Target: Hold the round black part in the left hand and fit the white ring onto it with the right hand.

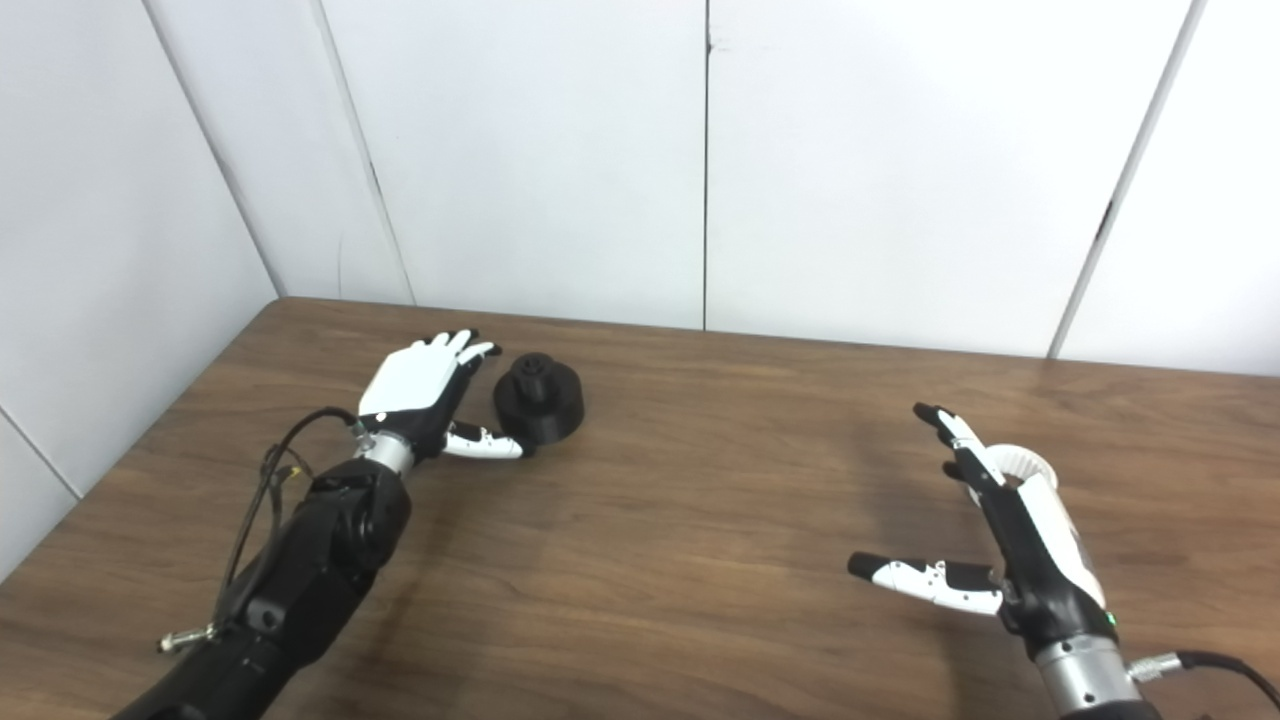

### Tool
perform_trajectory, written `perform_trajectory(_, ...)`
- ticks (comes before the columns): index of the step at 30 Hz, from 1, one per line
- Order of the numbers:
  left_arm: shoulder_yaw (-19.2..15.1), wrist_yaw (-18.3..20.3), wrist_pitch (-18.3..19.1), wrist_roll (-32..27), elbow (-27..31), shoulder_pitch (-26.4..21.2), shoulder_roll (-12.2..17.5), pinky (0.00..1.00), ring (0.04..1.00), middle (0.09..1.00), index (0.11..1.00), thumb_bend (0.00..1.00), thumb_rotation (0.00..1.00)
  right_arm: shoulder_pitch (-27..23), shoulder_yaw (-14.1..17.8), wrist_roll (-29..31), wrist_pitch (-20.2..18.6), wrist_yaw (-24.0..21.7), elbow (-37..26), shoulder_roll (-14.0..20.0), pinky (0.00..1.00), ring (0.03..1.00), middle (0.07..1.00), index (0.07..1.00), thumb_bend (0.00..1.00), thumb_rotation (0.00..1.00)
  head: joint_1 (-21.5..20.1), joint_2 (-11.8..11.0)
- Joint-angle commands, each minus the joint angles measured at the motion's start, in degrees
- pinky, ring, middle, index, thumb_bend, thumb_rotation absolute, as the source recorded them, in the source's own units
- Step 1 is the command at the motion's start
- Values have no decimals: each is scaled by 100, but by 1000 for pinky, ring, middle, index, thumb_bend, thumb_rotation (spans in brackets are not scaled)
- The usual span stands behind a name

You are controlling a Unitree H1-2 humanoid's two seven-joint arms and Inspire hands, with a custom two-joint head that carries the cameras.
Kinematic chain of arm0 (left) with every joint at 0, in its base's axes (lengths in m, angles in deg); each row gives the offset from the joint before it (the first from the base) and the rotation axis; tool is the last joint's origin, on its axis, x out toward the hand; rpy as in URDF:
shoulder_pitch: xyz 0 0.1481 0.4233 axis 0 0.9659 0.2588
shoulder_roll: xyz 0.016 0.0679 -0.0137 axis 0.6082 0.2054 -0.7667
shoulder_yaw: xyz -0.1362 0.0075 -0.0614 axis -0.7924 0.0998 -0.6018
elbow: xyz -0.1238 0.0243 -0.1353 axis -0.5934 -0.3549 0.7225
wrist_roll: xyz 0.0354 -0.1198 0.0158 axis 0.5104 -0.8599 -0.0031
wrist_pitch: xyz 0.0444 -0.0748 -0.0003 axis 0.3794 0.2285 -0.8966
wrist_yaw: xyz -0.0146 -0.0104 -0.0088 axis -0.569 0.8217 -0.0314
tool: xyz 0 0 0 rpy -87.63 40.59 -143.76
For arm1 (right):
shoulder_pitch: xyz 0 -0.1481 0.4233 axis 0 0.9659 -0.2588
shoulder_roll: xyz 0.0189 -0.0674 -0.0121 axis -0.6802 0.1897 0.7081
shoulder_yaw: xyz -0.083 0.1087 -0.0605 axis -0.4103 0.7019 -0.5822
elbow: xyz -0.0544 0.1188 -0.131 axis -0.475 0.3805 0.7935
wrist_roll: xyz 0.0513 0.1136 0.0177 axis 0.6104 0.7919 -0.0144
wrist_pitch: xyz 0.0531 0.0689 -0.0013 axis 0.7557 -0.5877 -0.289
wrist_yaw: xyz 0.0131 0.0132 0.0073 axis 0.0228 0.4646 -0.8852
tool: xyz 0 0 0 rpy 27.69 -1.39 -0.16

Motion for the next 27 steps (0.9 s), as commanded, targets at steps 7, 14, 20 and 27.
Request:
perform_trajectory(7, 41, -243, -51, -148, -176, -452, 40, 1000, 1000, 1000, 872, 1000, 528, -113, 96, -22, 33, 29, -303, 72, 848, 933, 963, 931, 885, 353, -26, 23)
perform_trajectory(14, 63, -342, -123, -360, -394, -516, -56, 1000, 1000, 1000, 866, 982, 480, -64, 124, -25, -58, -33, -400, 106, 858, 938, 965, 937, 874, 341, -67, 36)
perform_trajectory(20, 96, -409, -220, -554, -505, -566, -121, 1000, 1000, 1000, 857, 965, 502, -37, 146, -59, -60, -29, -445, 123, 849, 936, 966, 932, 873, 338, -70, 70)
perform_trajectory(27, -11, -600, -510, -929, -610, -555, -213, 1000, 1000, 1000, 733, 901, 357, -18, 149, -108, -37, -13, -437, 135, 842, 931, 966, 932, 873, 353, -78, 85)
